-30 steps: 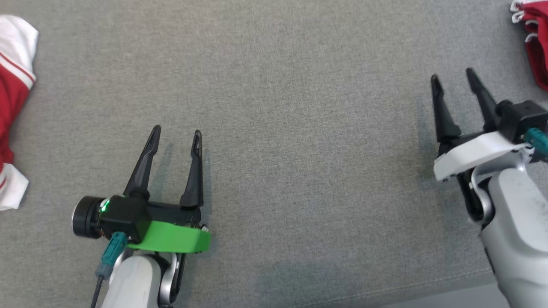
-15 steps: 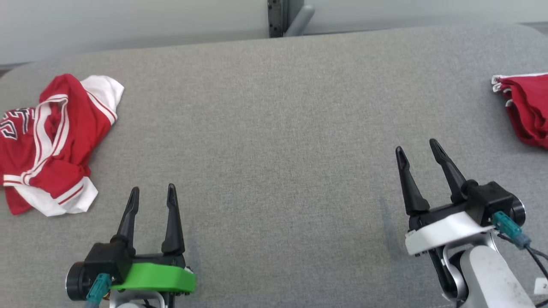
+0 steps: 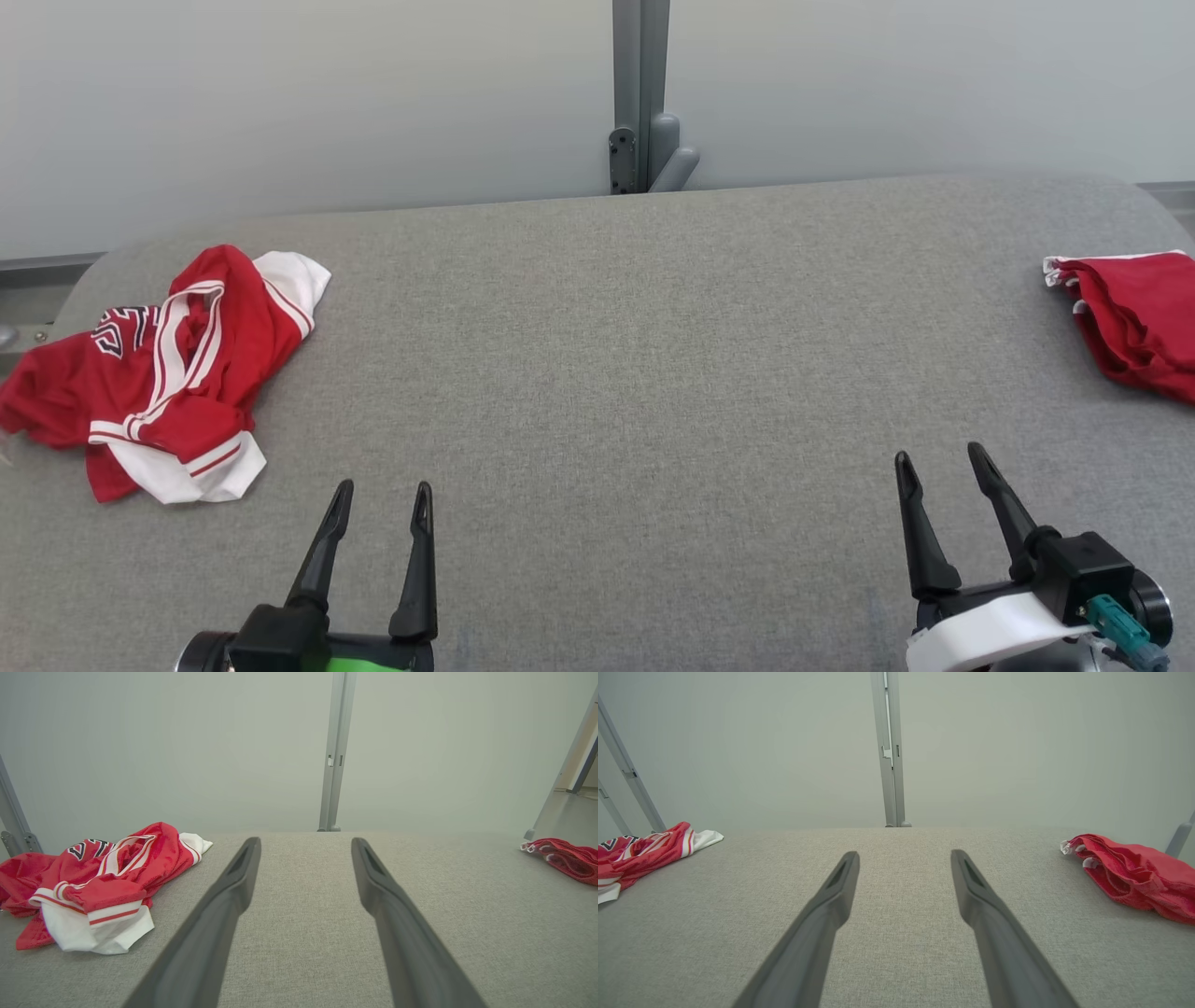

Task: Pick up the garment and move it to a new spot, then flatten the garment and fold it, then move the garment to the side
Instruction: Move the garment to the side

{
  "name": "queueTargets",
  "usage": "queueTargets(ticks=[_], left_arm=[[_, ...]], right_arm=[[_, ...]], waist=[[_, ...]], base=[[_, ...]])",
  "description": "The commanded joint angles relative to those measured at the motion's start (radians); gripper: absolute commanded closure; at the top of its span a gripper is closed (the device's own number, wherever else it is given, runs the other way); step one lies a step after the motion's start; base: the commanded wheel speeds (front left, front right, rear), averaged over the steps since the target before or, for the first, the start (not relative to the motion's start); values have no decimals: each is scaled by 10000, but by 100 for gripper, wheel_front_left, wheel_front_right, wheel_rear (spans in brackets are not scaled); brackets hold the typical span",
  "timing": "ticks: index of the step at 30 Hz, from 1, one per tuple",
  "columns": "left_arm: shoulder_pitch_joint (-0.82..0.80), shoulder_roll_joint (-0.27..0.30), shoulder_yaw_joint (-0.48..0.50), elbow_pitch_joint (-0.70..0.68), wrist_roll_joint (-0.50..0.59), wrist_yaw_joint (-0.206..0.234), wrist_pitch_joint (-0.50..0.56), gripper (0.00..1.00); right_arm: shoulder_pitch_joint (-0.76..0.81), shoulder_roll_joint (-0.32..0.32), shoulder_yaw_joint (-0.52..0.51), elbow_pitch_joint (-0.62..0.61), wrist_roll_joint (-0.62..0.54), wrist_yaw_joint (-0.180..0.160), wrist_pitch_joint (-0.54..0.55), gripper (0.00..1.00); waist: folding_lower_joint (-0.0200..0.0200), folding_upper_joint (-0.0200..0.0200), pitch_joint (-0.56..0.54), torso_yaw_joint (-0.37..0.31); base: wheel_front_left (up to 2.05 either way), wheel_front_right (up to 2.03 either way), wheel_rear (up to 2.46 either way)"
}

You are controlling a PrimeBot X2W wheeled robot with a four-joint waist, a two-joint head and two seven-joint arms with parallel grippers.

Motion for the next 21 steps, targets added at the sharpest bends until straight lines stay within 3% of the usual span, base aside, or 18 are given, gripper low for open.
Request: queueTargets(ticks=[1,21], left_arm=[[255,8,-5,145,58,-51,10,0],[324,7,60,716,-41,340,10,0]], right_arm=[[298,54,-43,43,-2,-13,-38,0],[788,215,42,-95,-161,-14,-38,0]], waist=[[1,0,-222,28],[1,0,-268,15]], base=[[0,0,0],[0,0,0]])
